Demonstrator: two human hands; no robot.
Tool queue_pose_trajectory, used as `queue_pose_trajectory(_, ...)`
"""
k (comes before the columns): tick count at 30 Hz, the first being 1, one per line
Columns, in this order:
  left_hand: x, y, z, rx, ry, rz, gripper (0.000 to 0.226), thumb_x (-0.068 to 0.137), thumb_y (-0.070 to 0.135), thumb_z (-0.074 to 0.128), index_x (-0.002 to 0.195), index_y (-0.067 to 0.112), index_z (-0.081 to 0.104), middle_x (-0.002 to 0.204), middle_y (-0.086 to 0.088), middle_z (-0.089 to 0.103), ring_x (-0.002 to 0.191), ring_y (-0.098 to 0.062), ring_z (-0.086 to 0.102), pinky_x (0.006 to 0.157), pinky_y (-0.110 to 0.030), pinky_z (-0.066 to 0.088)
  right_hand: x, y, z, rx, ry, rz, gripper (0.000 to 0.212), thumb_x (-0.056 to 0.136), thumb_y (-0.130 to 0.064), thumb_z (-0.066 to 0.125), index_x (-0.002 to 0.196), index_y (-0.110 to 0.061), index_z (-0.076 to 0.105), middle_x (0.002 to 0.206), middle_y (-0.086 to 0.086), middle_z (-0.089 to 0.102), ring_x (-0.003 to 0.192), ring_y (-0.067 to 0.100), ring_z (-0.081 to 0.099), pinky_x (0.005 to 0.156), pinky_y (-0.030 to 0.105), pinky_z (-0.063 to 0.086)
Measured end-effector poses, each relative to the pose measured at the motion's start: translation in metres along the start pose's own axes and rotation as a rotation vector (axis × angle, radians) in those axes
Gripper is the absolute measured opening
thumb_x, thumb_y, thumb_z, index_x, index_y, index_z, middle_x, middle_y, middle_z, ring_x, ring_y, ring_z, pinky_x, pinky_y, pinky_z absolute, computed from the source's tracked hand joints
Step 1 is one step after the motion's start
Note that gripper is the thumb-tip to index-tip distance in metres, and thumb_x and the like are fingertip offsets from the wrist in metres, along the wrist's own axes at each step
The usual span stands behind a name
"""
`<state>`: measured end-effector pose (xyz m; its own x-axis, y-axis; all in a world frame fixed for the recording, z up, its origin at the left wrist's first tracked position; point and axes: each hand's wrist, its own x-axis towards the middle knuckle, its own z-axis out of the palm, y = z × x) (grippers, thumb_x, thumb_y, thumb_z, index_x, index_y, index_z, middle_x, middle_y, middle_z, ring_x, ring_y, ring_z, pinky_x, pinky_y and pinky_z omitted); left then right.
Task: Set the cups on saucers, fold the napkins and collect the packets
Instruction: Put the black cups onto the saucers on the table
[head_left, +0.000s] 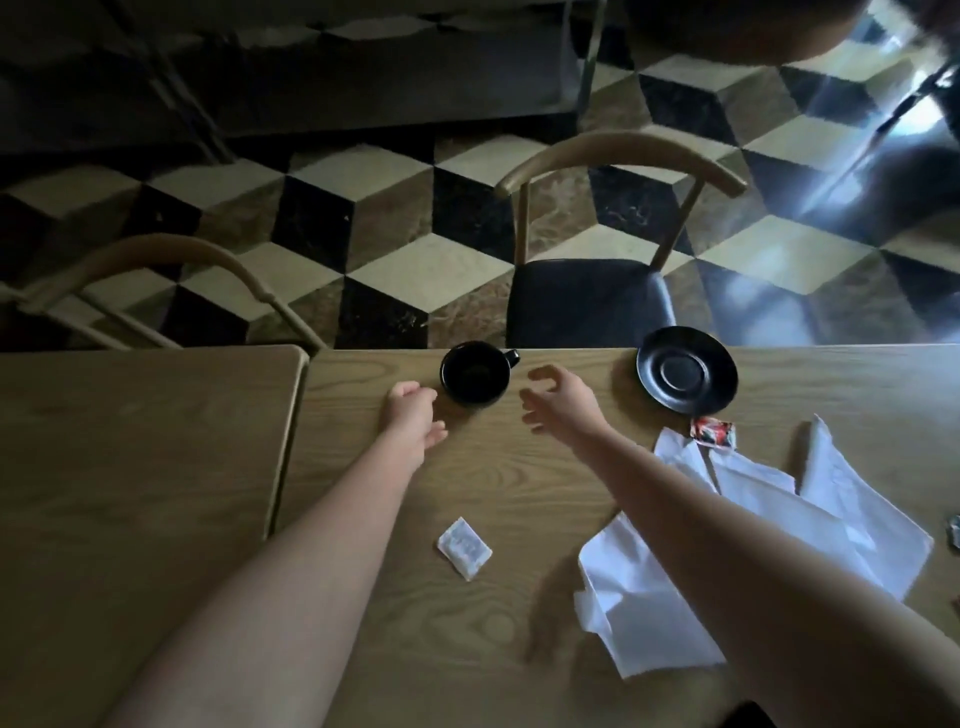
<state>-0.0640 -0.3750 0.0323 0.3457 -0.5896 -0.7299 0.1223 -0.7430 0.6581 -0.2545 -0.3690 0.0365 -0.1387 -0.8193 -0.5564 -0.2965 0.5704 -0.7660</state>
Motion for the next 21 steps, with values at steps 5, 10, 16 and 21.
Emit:
queue_pose_trajectory(5, 0.031, 0.009, 0.026, -0.066, -0.1, -0.051, 0.057, 0.098, 0.011, 0.054, 0.148, 0.028, 0.033, 0.152, -0.015, 0.036, 0.108, -0.038, 0.057, 0.085, -0.048, 0.058, 0.063, -0.013, 0.014, -0.241, -0.105, -0.001, 0.057, 0.091, -0.033, 0.062, 0.146, -0.033, 0.043, 0.111, 0.011, 0.07, 0.085, 0.03, 0.075, 0.071, 0.044, 0.065)
queue_pose_trajectory(10, 0.039, 0.003, 0.037, -0.056, -0.11, -0.094, 0.055, 0.1, 0.001, 0.044, 0.148, 0.025, 0.035, 0.149, -0.015, 0.037, 0.12, -0.038, 0.052, 0.08, -0.05, 0.06, 0.093, -0.015, 0.02, -0.24, -0.2, 0.011, 0.052, 0.097, -0.026, 0.054, 0.148, -0.031, 0.044, 0.116, 0.007, 0.065, 0.089, 0.029, 0.075, 0.071, 0.043, 0.065)
queue_pose_trajectory(16, 0.036, 0.003, 0.047, -0.056, -0.1, -0.092, 0.052, 0.101, 0.001, 0.035, 0.148, 0.025, 0.035, 0.146, -0.013, 0.039, 0.117, -0.035, 0.053, 0.079, -0.05, 0.061, 0.093, -0.005, 0.026, -0.339, -0.218, -0.115, 0.039, 0.095, -0.016, 0.047, 0.132, -0.025, 0.058, 0.114, 0.011, 0.067, 0.094, 0.034, 0.071, 0.077, 0.051, 0.062)
queue_pose_trajectory(21, 0.022, -0.001, 0.053, 0.046, -0.069, -0.012, 0.056, 0.097, 0.001, 0.035, 0.148, 0.025, 0.035, 0.139, -0.005, 0.041, 0.117, -0.032, 0.053, 0.075, -0.05, 0.062, 0.076, 0.0, 0.012, -0.363, -0.15, -0.186, 0.037, 0.087, -0.017, 0.047, 0.121, -0.021, 0.061, 0.106, 0.012, 0.07, 0.093, 0.036, 0.069, 0.078, 0.054, 0.06)
